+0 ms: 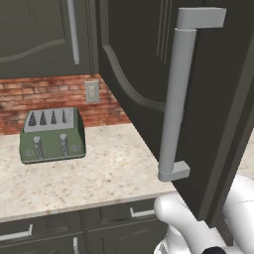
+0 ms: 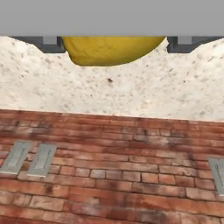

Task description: Pick the lemon from the counter and place it in the cabinet. Then close the cabinet.

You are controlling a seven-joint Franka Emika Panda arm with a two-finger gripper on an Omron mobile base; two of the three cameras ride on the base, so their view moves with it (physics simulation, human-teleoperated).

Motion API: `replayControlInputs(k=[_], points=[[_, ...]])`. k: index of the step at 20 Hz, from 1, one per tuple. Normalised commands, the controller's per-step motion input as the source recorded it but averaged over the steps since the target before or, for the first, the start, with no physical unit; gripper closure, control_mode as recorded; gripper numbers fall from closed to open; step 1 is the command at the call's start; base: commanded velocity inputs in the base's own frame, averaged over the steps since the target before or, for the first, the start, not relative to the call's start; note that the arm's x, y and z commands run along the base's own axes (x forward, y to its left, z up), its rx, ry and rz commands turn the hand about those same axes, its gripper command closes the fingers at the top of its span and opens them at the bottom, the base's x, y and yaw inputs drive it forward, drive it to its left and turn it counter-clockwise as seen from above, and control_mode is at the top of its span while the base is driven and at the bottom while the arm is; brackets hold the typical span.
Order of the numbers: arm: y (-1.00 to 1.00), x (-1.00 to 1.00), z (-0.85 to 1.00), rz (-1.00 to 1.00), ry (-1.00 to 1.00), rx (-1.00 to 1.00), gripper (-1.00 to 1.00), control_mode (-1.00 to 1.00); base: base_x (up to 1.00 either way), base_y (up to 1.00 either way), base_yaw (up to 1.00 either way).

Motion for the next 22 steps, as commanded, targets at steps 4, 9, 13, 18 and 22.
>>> replayControlInputs(k=[4, 9, 13, 18, 22], points=[[-0.19, 0.00, 1.00, -0.08, -0.31, 0.00, 1.00, -1.00, 0.00, 0.00, 0.00], [-0.19, 0.00, 1.00, -0.07, -0.32, 0.00, 1.00, -1.00, 0.00, 0.00, 0.00], [-0.20, 0.00, 1.00, -0.08, -0.25, 0.00, 1.00, -1.00, 0.00, 0.00, 0.00], [-0.19, 0.01, 1.00, -0.07, -0.12, 0.02, 1.00, -1.00, 0.00, 0.00, 0.00], [-0.19, 0.43, 0.62, -0.04, 0.02, 0.07, 1.00, -1.00, 0.00, 0.00, 0.00]])
